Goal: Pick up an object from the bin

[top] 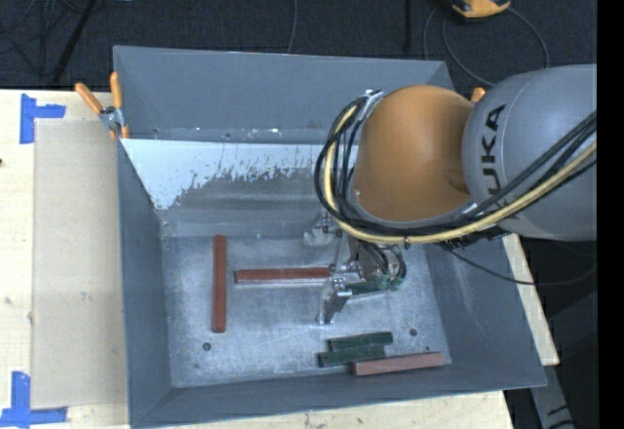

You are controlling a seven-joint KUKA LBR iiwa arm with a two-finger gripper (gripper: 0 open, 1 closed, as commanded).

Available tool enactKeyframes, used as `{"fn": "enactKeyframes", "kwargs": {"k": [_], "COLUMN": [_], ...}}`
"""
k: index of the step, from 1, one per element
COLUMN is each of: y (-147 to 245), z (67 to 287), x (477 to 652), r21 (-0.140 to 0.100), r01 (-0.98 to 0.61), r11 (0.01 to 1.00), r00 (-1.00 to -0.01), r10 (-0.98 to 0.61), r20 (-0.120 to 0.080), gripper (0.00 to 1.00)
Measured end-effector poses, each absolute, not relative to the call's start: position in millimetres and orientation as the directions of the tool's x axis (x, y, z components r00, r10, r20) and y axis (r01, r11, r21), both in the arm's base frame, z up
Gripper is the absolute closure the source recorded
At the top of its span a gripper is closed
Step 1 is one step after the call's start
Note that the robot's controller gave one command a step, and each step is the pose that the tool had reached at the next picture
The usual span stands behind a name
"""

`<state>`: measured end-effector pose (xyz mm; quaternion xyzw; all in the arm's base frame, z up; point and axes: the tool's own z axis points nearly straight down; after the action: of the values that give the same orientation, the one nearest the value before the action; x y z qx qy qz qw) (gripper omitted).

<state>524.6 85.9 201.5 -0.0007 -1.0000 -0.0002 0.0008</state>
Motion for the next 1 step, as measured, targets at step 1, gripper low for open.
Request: {"fn": "enactKeyframes", "kwargs": {"k": [1], "y": [27.5], "z": [125.3], "x": [546.4], "r21": [0.001], "r01": [0.032], "r11": [0.999], "r00": [-0.999], "r10": [0.032], "r20": [-0.003], "gripper": [0.0]}}
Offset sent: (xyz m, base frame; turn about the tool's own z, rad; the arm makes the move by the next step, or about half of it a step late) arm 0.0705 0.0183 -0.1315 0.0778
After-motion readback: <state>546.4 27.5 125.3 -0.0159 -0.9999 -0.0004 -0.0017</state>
